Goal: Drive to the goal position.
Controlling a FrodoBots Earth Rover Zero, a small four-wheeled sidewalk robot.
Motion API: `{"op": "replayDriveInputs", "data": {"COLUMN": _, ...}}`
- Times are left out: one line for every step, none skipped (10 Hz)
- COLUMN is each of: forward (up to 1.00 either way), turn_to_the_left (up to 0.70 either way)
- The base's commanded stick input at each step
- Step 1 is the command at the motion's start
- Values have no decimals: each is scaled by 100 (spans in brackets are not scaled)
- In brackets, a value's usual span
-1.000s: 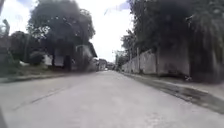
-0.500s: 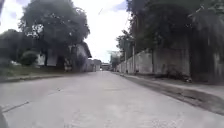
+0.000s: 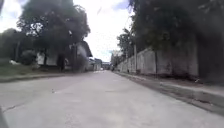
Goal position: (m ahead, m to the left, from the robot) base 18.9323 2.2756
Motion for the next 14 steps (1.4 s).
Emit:
{"op": "replayDriveInputs", "data": {"forward": 70, "turn_to_the_left": 0}}
{"op": "replayDriveInputs", "data": {"forward": 70, "turn_to_the_left": 0}}
{"op": "replayDriveInputs", "data": {"forward": 70, "turn_to_the_left": 0}}
{"op": "replayDriveInputs", "data": {"forward": 70, "turn_to_the_left": 0}}
{"op": "replayDriveInputs", "data": {"forward": 70, "turn_to_the_left": 0}}
{"op": "replayDriveInputs", "data": {"forward": 70, "turn_to_the_left": 0}}
{"op": "replayDriveInputs", "data": {"forward": 70, "turn_to_the_left": 0}}
{"op": "replayDriveInputs", "data": {"forward": 70, "turn_to_the_left": 0}}
{"op": "replayDriveInputs", "data": {"forward": 70, "turn_to_the_left": 0}}
{"op": "replayDriveInputs", "data": {"forward": 70, "turn_to_the_left": 0}}
{"op": "replayDriveInputs", "data": {"forward": 70, "turn_to_the_left": 0}}
{"op": "replayDriveInputs", "data": {"forward": 70, "turn_to_the_left": 0}}
{"op": "replayDriveInputs", "data": {"forward": 70, "turn_to_the_left": -8}}
{"op": "replayDriveInputs", "data": {"forward": 70, "turn_to_the_left": -18}}
